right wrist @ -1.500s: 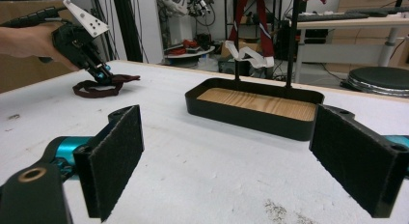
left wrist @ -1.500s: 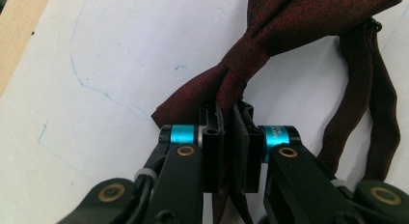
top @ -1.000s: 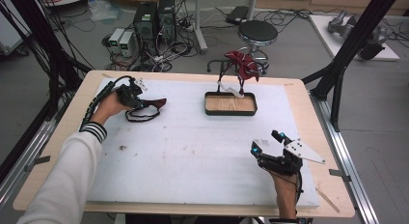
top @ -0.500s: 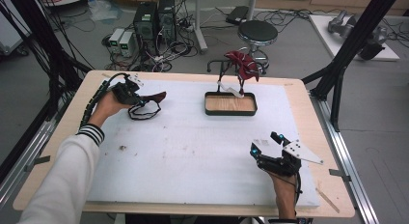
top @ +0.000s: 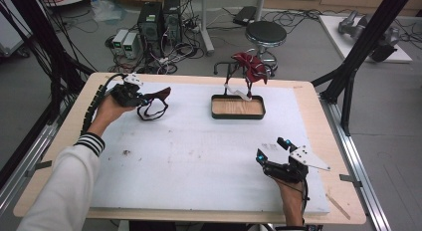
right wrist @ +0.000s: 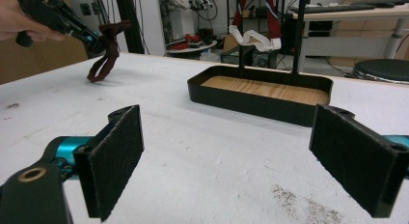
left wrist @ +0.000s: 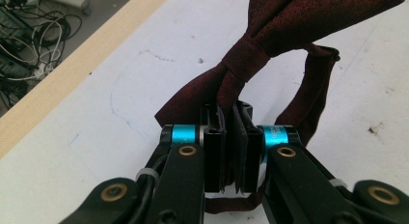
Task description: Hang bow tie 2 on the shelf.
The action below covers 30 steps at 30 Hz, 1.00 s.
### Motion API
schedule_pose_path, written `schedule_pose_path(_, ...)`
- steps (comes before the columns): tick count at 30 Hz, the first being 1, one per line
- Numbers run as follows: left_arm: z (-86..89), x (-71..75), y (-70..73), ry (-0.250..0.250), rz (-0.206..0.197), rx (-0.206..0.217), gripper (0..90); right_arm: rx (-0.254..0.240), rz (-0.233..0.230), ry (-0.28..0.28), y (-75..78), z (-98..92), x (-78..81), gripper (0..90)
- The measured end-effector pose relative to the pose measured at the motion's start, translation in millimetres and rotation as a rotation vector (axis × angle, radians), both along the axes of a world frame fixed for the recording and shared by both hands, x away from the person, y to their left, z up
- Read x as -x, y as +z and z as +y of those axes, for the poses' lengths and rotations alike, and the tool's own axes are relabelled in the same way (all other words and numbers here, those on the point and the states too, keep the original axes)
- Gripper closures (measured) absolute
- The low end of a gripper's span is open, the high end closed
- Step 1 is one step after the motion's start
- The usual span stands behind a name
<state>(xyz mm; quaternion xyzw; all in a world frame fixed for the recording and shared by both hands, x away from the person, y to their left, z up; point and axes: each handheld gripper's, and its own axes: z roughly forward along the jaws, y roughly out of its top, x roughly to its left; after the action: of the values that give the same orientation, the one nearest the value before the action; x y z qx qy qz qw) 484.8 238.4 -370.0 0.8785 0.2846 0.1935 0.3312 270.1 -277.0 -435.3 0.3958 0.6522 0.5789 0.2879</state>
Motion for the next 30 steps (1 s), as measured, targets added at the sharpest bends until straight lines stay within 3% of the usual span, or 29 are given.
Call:
schedule_pose_path(11, -3.6, 9.7, 16.7, -0.008, -0.052, 0.082, 84.2, -0.007, 0.007, 0.006, -2.6, 0.6, 0.1, 11.2)
schedule_pose_path(25, -23.5, 22.2, 36.0, -0.035, -0.118, 0.182, 84.2, -0.009, 0.004, -0.002, -3.1, 1.4, 0.4, 11.1)
schedule_pose_path(30, -31.1, 25.5, 42.6, -0.038, -0.125, 0.227, 84.2, -0.006, -0.002, -0.013, -5.5, 0.4, 1.6, 11.2)
